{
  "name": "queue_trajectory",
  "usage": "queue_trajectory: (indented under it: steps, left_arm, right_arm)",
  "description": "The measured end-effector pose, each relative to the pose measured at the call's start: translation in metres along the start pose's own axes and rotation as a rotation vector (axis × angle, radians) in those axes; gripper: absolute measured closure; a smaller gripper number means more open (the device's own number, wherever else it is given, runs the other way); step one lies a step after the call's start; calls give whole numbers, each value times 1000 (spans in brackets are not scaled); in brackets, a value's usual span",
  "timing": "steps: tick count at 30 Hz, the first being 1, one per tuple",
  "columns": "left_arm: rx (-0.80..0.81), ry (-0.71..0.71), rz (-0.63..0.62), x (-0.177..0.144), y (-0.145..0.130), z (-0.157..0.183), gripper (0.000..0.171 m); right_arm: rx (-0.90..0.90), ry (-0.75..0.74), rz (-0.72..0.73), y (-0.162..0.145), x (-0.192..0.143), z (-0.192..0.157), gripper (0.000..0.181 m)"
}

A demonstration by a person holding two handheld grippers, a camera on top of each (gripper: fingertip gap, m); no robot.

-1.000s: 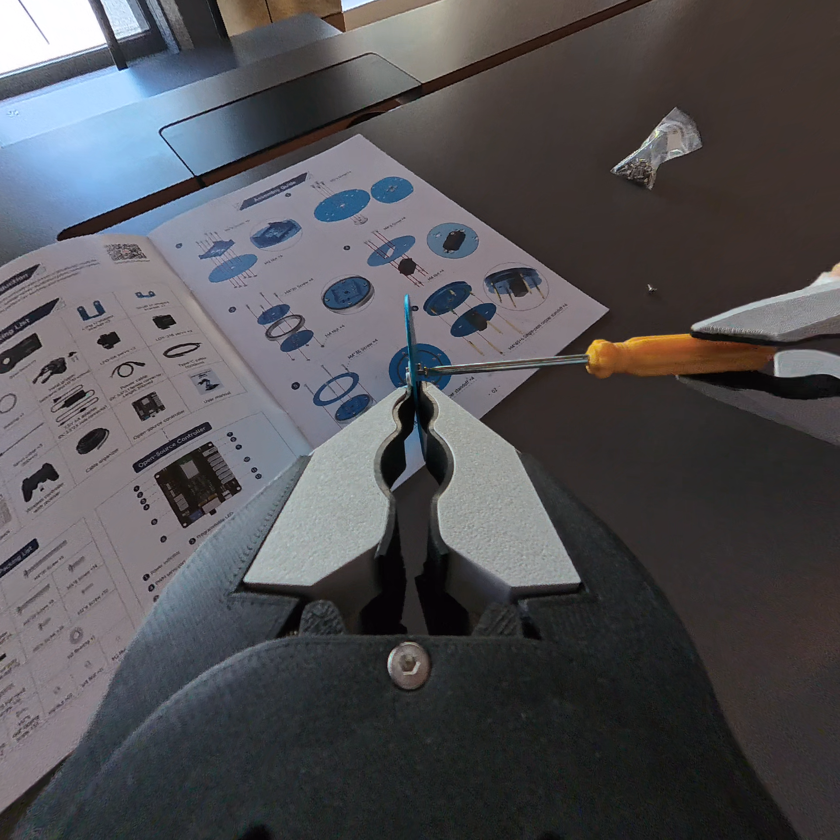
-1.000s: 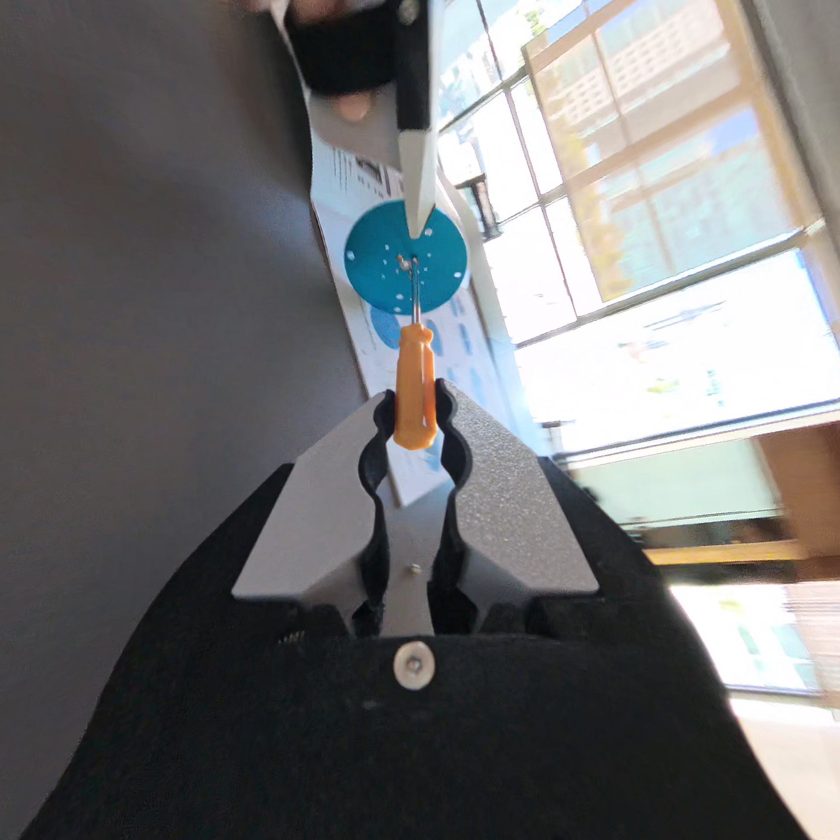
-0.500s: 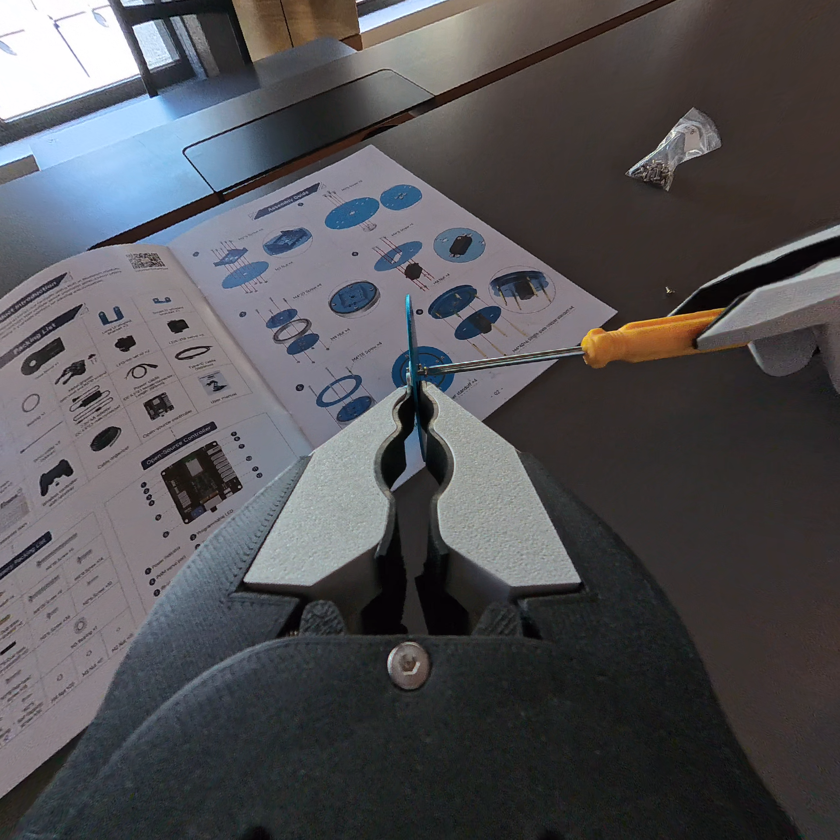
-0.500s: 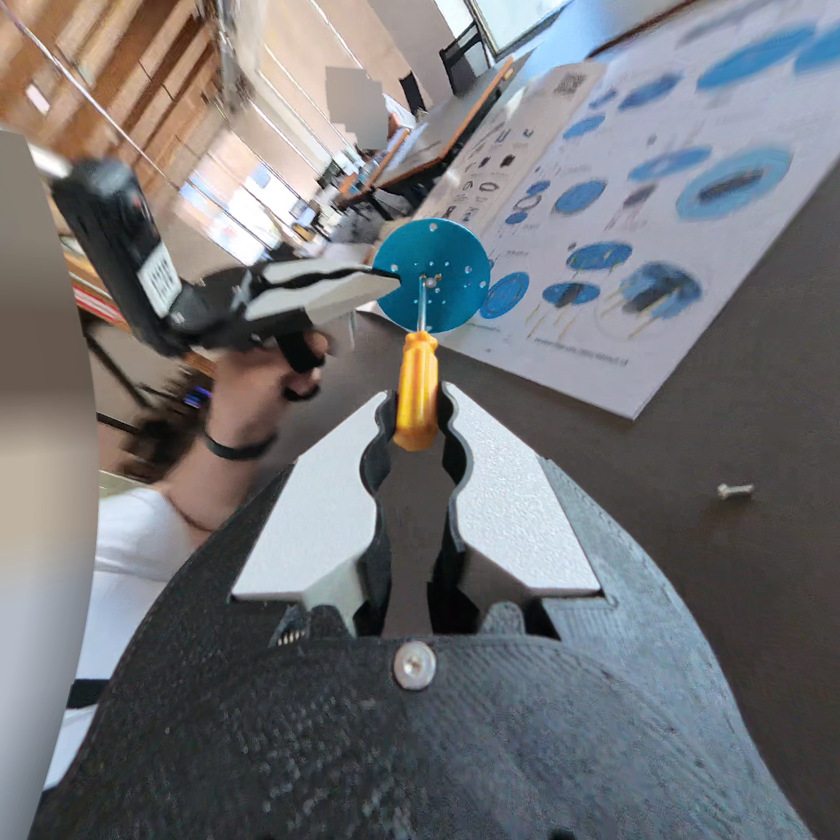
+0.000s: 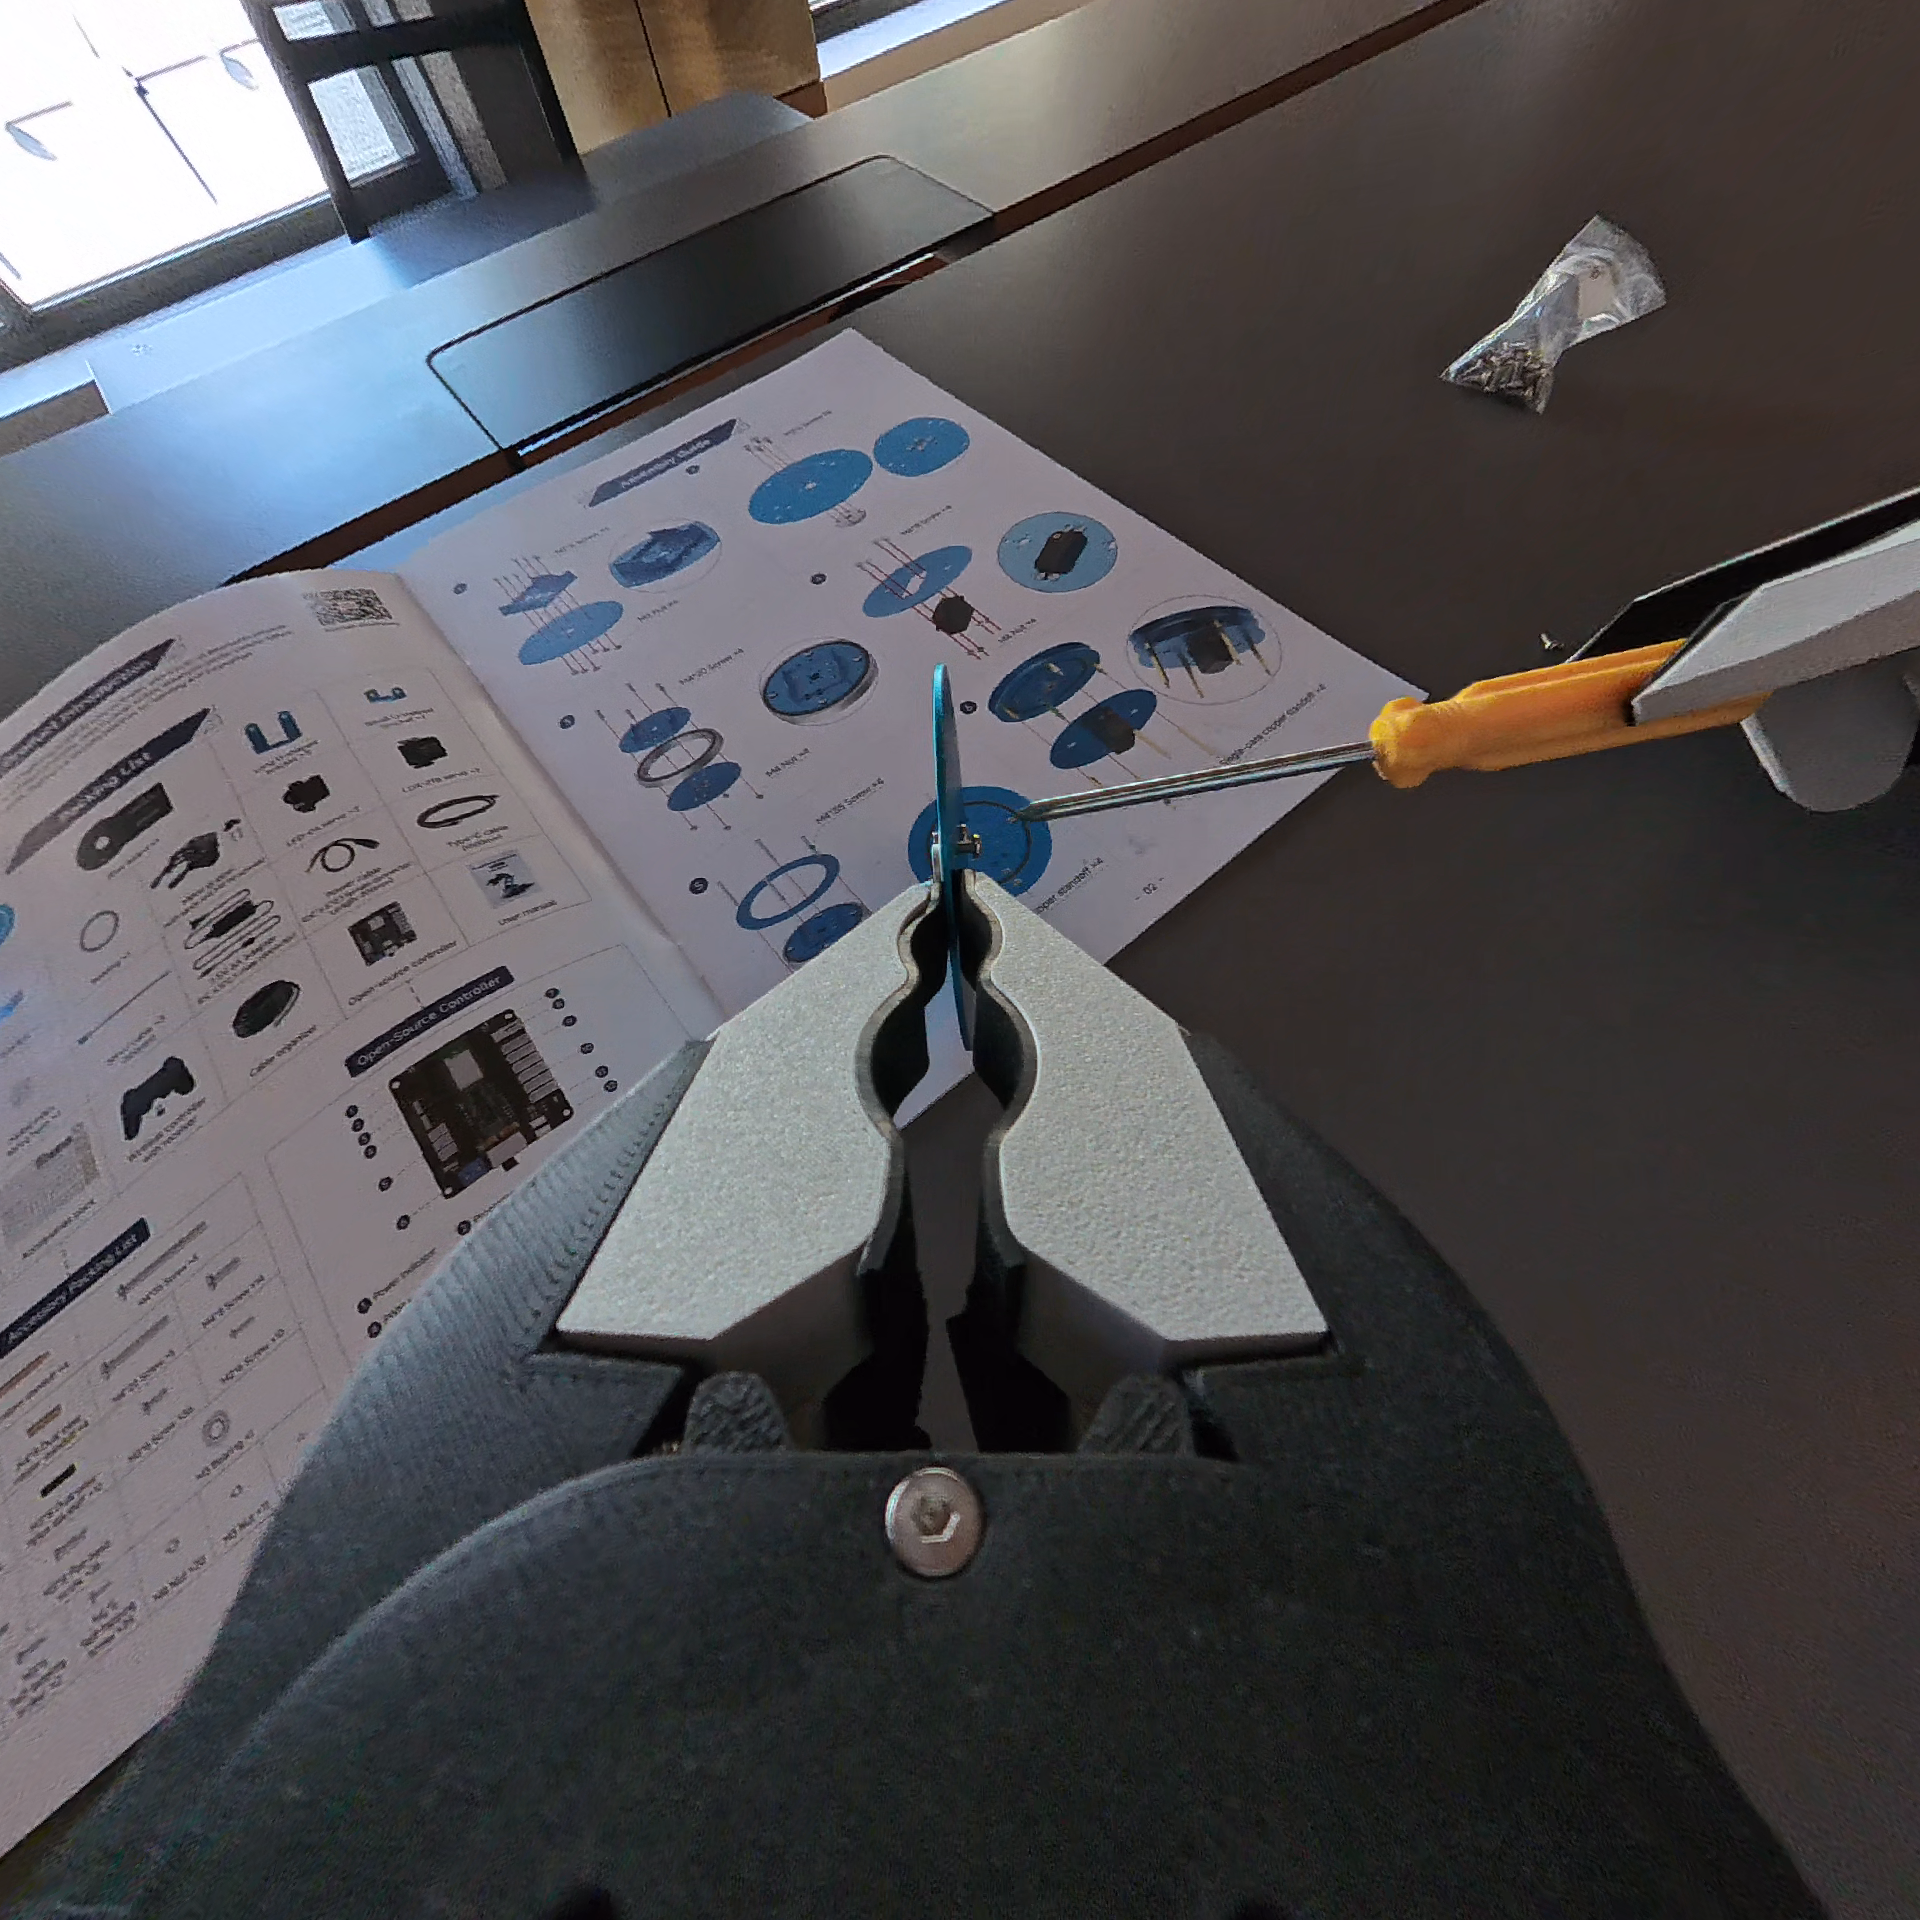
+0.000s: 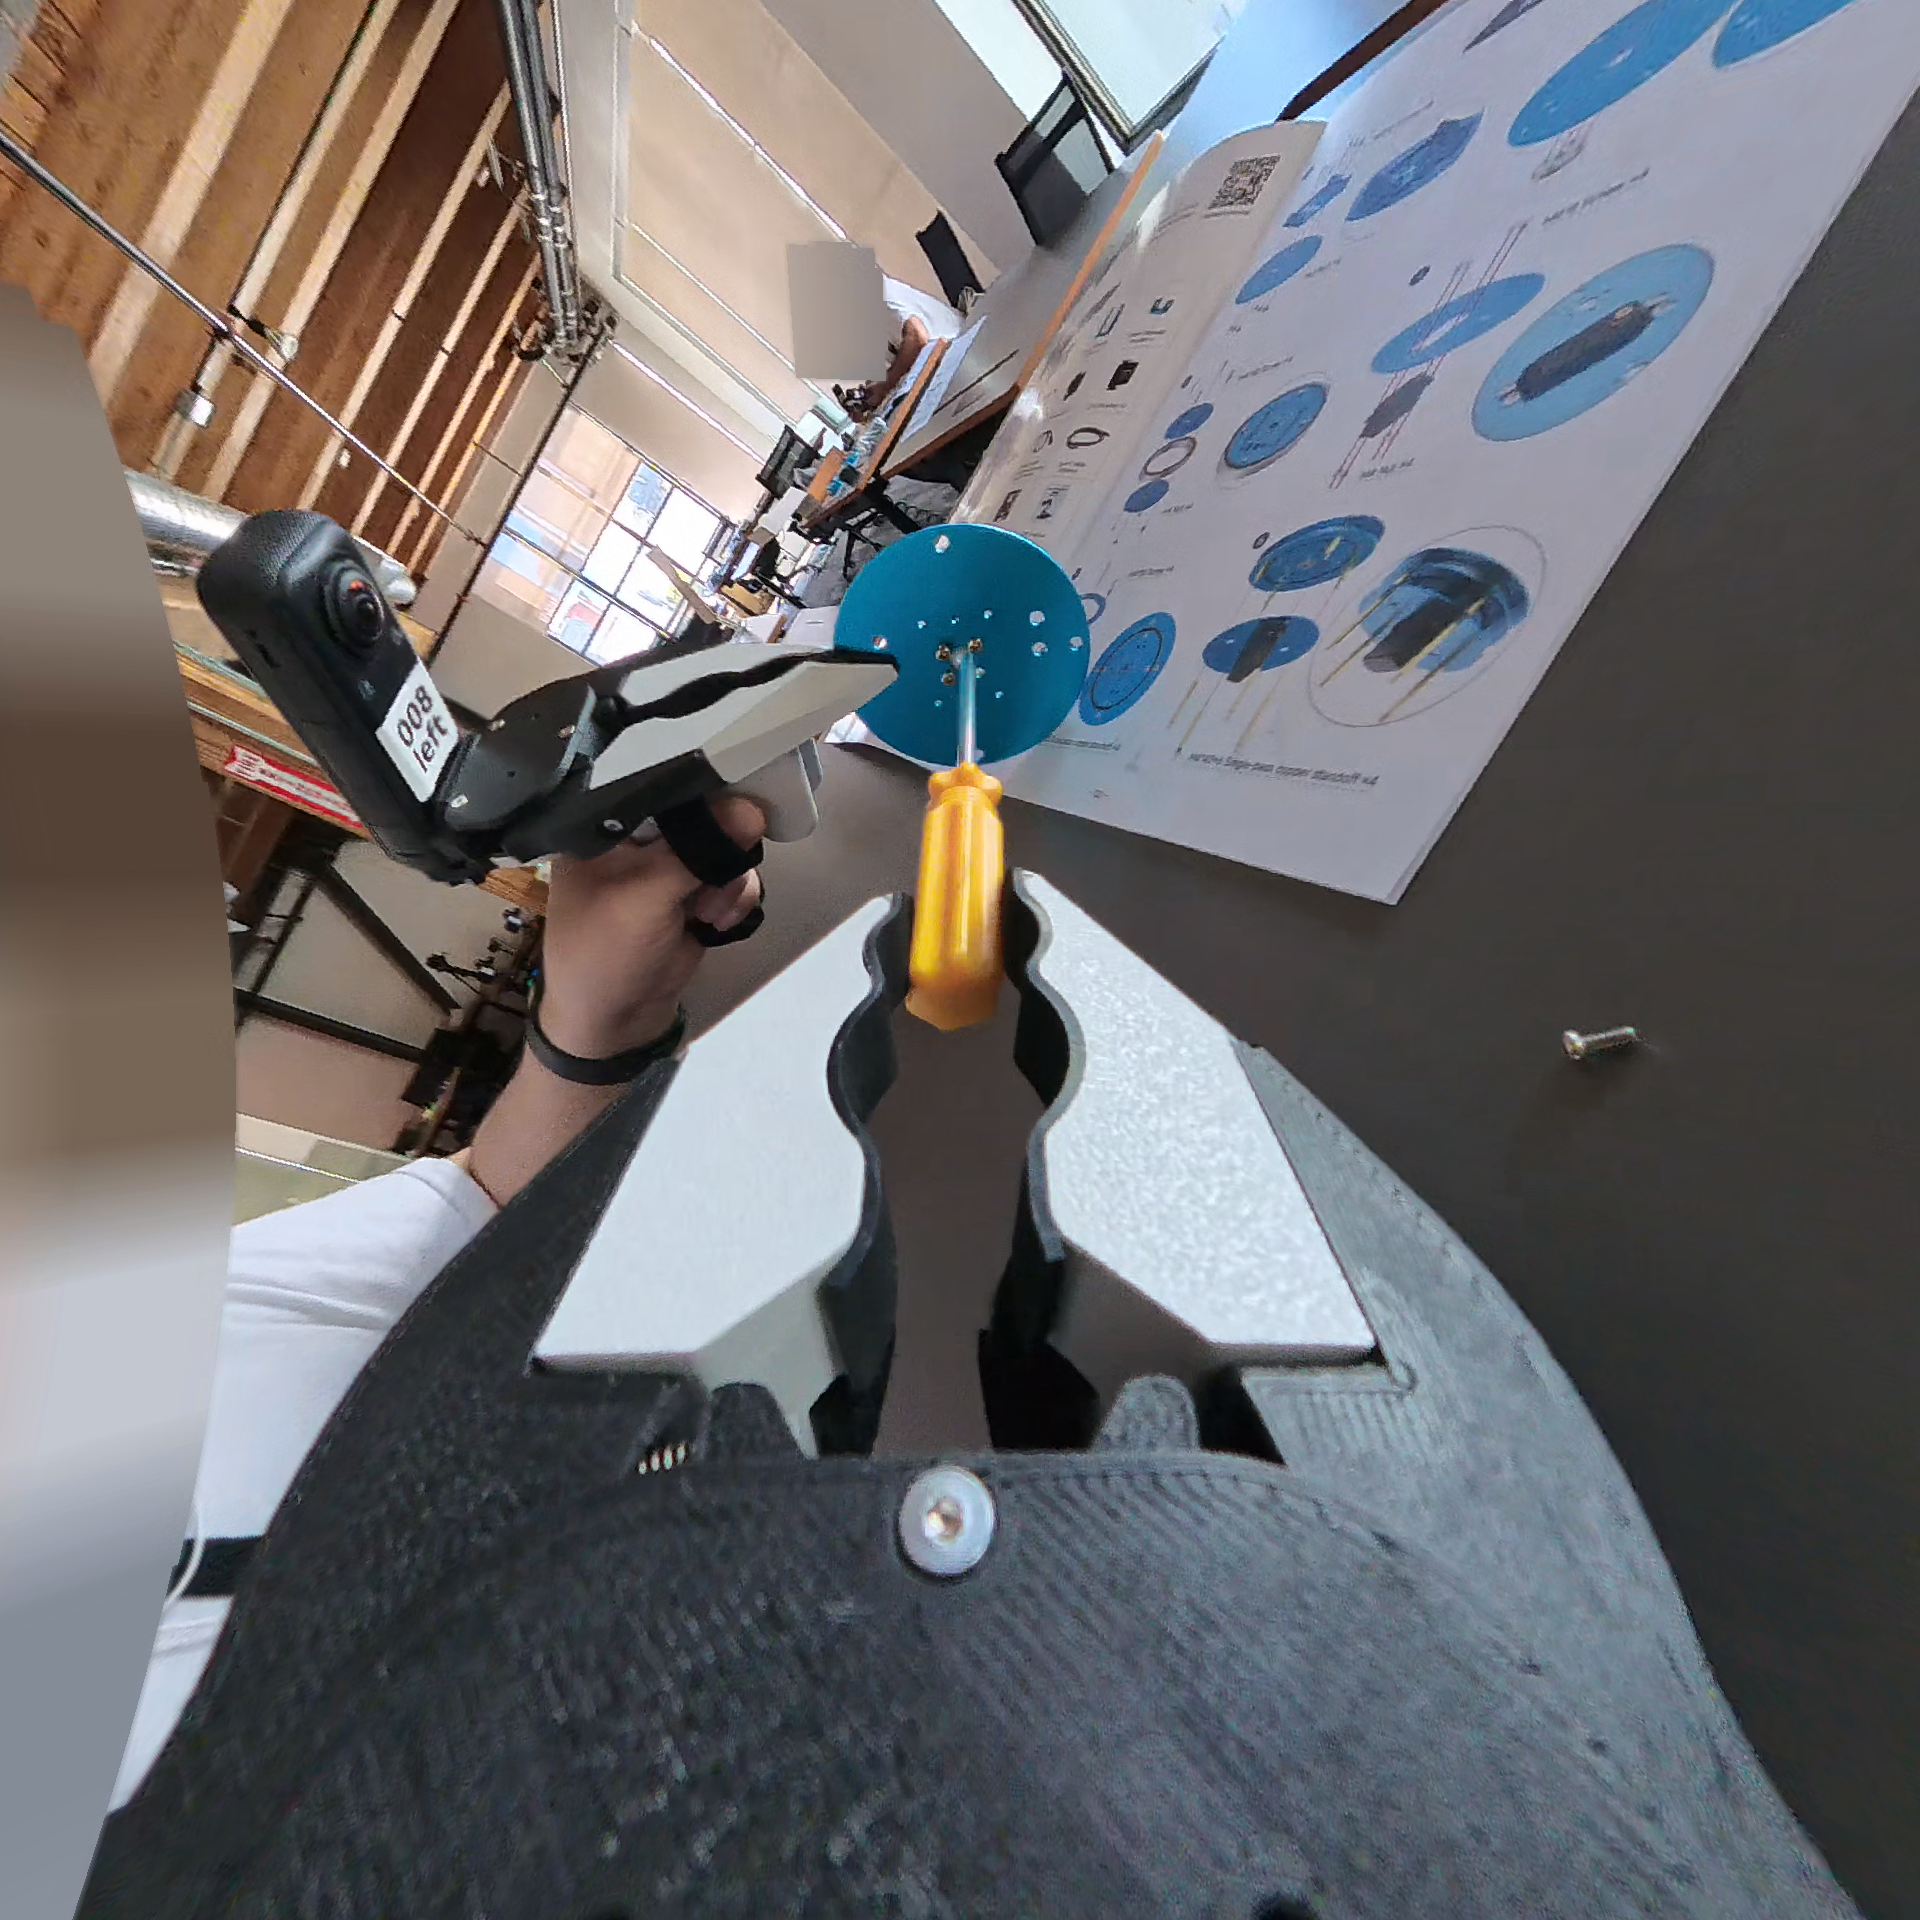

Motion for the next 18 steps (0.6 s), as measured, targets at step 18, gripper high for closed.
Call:
queue_trajectory:
  steps: [18]
  left_arm:
    - [-71, -62, 20, -1, -2, -2, 171]
  right_arm:
    - [-1983, -487, 273, -20, 9, -28, 165]
Point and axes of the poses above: each gripper's, where its closed fingertips meet, x out along the fingers, y out of its top, z = x × y across the jaws, the point moved 1 cm from there along -x, back along the fingers, and after that the axes turned 9 degrees about -y, right-handed, at the moved point
